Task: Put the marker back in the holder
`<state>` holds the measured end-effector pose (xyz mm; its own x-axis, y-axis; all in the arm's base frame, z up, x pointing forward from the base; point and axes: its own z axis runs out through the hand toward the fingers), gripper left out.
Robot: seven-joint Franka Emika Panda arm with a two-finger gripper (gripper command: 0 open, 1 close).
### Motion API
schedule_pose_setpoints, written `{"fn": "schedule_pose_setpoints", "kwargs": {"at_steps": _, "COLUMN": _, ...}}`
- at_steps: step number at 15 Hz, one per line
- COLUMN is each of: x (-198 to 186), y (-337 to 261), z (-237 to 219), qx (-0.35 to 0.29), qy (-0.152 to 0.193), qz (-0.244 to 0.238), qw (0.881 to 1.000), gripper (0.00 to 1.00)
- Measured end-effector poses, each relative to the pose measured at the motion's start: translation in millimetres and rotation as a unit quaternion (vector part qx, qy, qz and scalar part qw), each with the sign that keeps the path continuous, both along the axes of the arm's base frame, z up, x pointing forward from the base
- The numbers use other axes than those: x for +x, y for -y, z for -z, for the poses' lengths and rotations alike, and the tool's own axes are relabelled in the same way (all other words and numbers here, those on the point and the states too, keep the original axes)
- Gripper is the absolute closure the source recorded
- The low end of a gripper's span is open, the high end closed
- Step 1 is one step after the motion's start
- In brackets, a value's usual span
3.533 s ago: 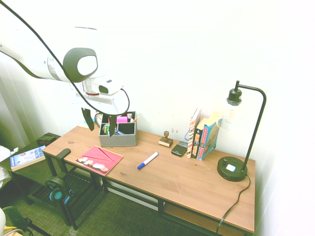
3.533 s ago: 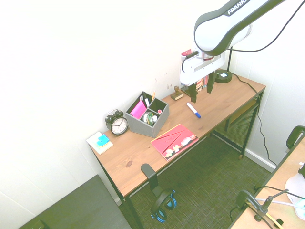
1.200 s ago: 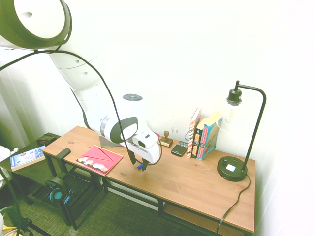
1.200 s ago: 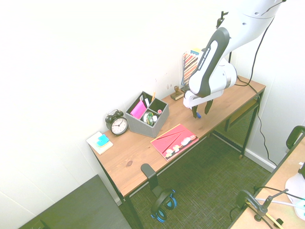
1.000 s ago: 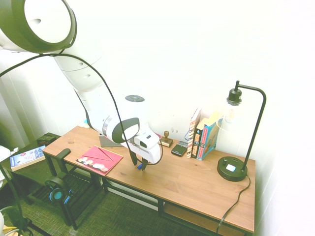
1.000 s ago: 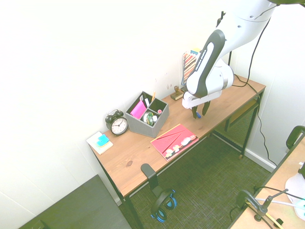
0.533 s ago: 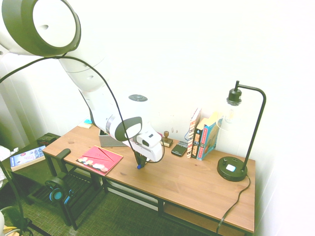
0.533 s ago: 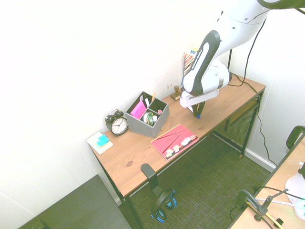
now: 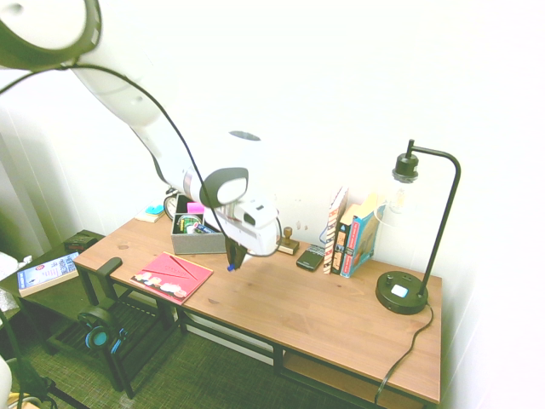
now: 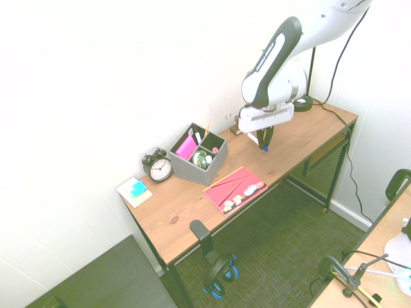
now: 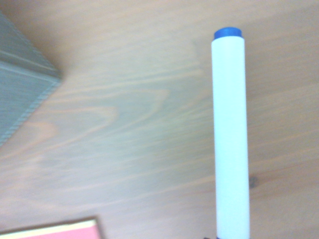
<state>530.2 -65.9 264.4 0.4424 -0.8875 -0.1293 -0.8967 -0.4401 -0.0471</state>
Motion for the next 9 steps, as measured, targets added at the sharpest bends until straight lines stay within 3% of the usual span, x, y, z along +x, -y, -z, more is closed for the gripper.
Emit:
{"fn": "schedule_pose_setpoints", "kwargs": {"at_steps": 5, "x": 2, "y": -48, "z": -98, "qx": 0.116, "qy": -0.092, "qz": 0.066, "qw": 0.987, "gripper": 1.00}}
{"fn": "schedule_pose_setpoints", "kwargs": {"at_steps": 9, "x": 37, "y": -56, "z": -100, "qx": 0.220, "qy": -0.130, "qz": 0.134, "qw": 0.958, "gripper": 1.00}}
